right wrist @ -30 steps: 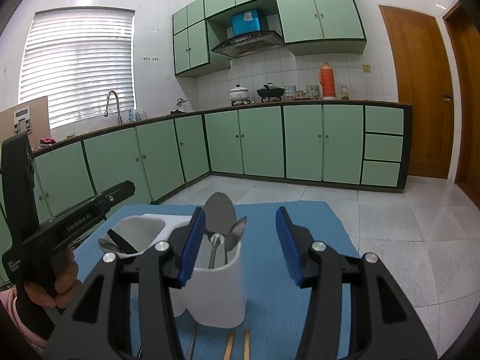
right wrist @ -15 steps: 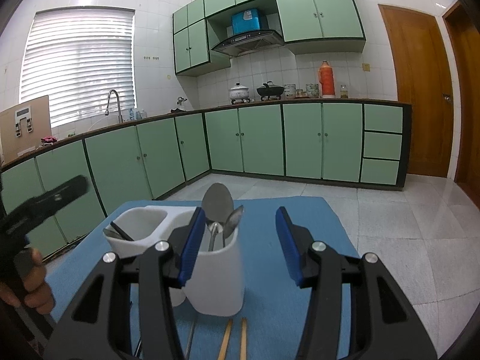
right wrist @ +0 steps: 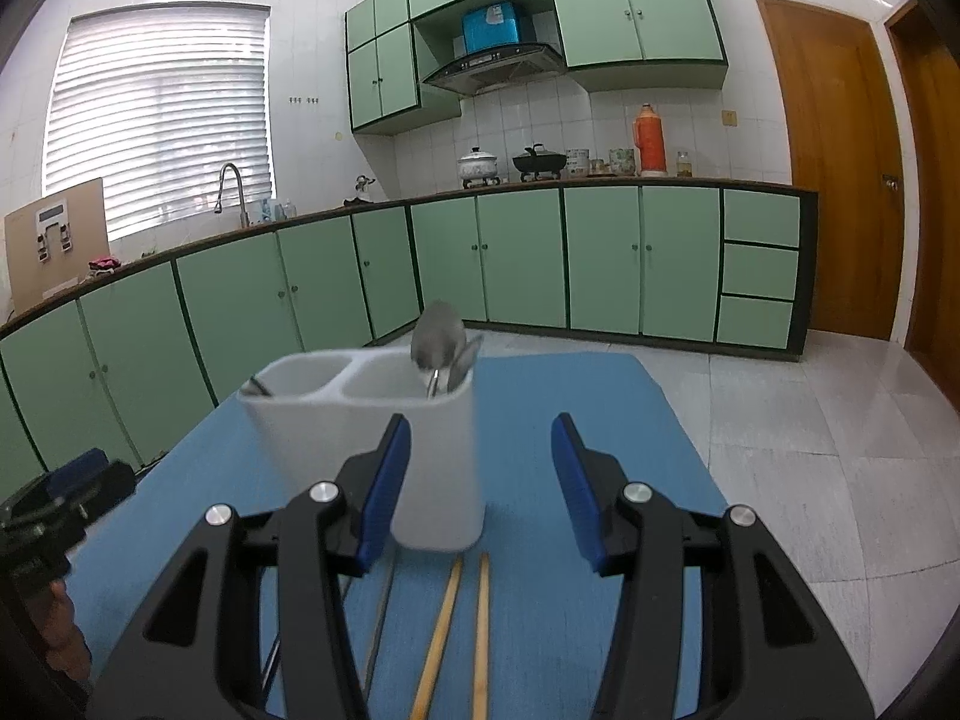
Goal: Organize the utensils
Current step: 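Move both tools over the row of chopsticks beside the holder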
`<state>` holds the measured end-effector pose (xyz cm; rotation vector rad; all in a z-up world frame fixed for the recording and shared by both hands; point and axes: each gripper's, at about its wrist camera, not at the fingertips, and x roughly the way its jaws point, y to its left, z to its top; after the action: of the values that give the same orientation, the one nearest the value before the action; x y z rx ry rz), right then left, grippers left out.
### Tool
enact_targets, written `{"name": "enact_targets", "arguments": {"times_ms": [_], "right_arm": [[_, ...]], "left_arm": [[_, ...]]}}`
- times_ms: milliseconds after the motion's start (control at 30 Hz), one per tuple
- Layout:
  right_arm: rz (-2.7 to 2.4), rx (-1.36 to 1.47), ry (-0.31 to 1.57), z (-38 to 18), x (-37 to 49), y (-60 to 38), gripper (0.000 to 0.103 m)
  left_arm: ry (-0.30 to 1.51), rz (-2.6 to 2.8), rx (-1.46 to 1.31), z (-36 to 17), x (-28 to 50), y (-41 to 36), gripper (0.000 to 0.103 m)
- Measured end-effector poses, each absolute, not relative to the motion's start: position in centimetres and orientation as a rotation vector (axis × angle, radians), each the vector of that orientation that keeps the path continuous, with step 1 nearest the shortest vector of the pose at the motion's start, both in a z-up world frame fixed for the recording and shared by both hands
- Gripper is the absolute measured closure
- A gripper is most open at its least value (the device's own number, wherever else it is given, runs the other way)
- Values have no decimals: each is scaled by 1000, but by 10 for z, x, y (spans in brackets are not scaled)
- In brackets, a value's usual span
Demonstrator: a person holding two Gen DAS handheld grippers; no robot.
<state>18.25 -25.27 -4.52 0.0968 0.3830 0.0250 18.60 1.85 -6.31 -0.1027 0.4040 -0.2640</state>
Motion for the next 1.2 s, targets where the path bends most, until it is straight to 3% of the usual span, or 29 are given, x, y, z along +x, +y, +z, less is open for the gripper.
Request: {"name": "enact_targets", "arguments": {"times_ms": [733,1200], "right_arm": [[-15,109,474,-134,30,-256,55],[3,58,482,-149,9,-241,69]], "left_arm": [[428,-150,7,-121,76,5,14],[451,-140,-29,-130,57,4,14]]}}
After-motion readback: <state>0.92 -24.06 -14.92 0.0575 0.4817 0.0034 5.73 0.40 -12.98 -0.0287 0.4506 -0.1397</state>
